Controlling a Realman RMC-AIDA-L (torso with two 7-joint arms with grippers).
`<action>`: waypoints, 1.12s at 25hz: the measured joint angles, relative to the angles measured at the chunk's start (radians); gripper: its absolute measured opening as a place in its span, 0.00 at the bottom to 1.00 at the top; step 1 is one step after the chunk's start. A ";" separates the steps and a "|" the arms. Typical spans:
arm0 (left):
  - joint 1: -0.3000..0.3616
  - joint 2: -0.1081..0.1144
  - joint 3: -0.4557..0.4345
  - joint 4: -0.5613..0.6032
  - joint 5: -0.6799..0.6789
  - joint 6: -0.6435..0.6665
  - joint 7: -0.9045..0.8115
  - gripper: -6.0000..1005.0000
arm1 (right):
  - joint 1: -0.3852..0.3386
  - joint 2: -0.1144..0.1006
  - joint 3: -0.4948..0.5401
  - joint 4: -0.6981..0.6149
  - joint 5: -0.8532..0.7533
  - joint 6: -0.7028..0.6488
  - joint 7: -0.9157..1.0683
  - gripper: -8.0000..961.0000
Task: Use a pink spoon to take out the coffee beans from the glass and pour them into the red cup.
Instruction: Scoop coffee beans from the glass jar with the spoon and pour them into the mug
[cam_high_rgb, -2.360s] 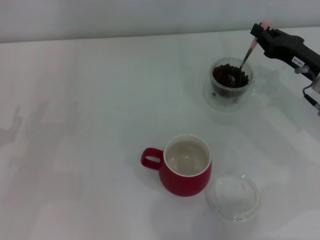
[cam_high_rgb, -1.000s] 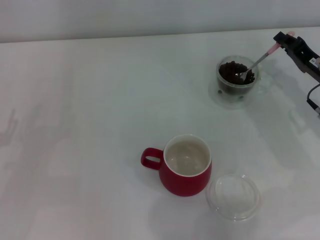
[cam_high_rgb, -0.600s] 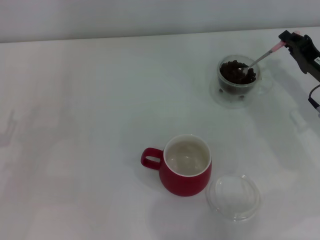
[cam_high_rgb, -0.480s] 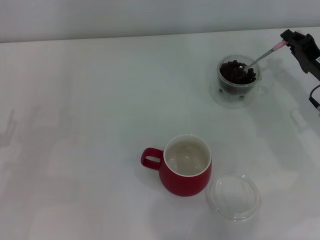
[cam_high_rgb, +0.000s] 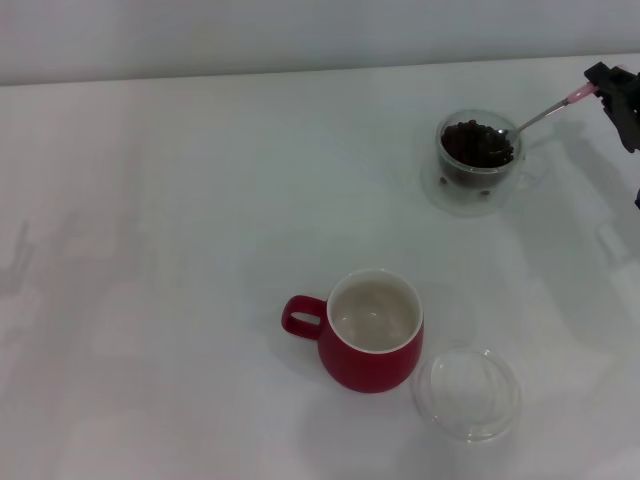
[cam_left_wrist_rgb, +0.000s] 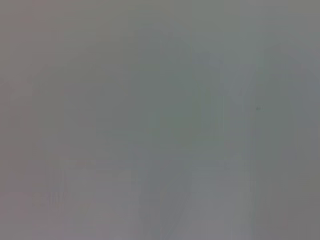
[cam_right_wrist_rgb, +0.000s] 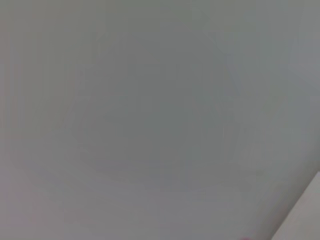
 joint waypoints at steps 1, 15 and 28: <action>0.000 0.000 0.000 0.000 0.000 0.000 0.000 0.74 | -0.002 0.000 0.000 -0.001 0.000 0.005 0.002 0.16; -0.001 0.000 0.000 -0.001 0.000 0.001 0.000 0.74 | -0.027 -0.003 -0.023 -0.001 -0.009 0.084 0.016 0.16; 0.012 -0.001 0.005 -0.001 0.005 0.001 0.000 0.74 | -0.070 0.001 -0.090 0.004 -0.012 0.186 0.022 0.16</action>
